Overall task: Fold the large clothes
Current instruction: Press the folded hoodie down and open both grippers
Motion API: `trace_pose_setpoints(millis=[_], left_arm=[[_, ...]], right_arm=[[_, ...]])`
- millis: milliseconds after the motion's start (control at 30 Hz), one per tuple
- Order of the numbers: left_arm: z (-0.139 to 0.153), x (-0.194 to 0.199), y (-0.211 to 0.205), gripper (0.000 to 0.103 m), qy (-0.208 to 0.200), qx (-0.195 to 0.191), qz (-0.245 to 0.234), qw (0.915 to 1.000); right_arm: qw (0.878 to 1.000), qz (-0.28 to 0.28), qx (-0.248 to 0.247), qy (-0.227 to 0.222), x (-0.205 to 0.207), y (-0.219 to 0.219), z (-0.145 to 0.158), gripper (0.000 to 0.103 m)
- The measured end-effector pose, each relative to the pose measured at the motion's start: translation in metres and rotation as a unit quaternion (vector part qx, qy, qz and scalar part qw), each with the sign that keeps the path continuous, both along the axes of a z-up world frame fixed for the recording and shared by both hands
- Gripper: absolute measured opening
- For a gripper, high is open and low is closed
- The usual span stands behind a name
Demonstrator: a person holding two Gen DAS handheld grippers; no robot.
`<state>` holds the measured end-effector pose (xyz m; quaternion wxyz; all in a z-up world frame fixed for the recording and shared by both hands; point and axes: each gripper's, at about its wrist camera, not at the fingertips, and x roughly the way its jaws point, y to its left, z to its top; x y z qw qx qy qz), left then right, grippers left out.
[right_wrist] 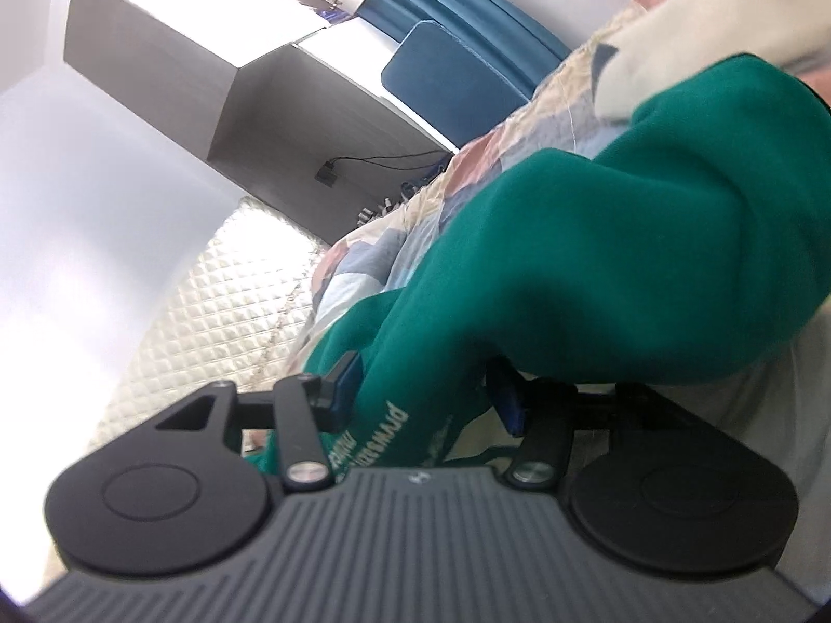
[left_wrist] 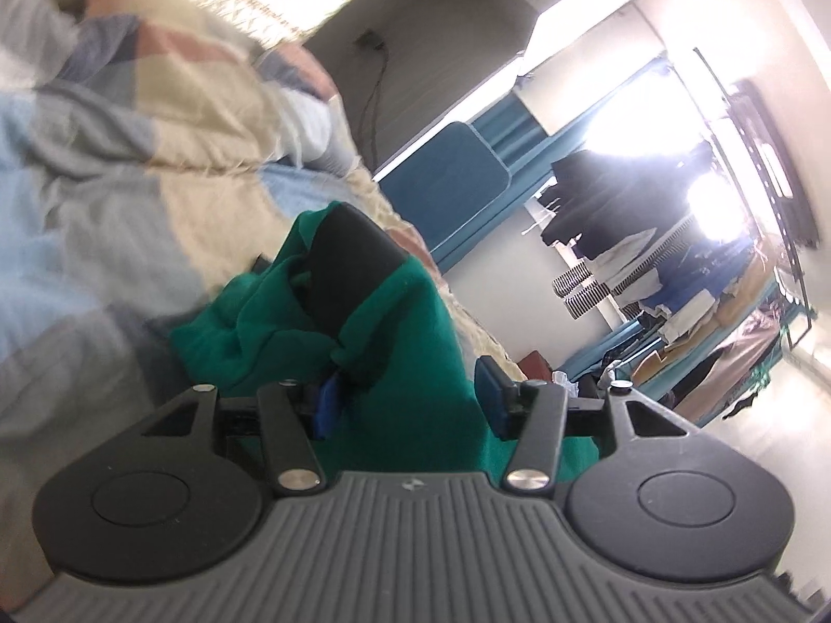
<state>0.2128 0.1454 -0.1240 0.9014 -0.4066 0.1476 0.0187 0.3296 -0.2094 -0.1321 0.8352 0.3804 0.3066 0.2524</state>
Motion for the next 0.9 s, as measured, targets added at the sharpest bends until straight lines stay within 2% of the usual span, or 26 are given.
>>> trace_pose_setpoints(millis=[233,400,567,733,900], left_arm=[[0.012,0.036,-0.011,0.06,-0.02,0.076,-0.003,0.9969],[0.017,0.067,-0.009,0.061,-0.033,0.094,-0.001,0.995],[0.016,0.106,-0.003,0.066,-0.041,0.111,0.002,0.993],[0.004,0.16,0.011,0.067,-0.015,0.138,0.012,0.9903],[-0.029,0.225,0.032,0.068,0.055,0.142,-0.003,0.9883]], right_arm=[[0.999,-0.002,-0.041,-0.032,0.035,0.007,0.011,0.057],[0.997,-0.005,-0.069,-0.041,0.061,0.01,0.015,0.057],[0.994,0.0,-0.097,-0.044,0.095,0.018,0.017,0.058],[0.99,0.017,-0.133,-0.052,0.142,0.036,0.008,0.059],[0.985,0.041,-0.161,-0.049,0.186,0.054,-0.02,0.057]])
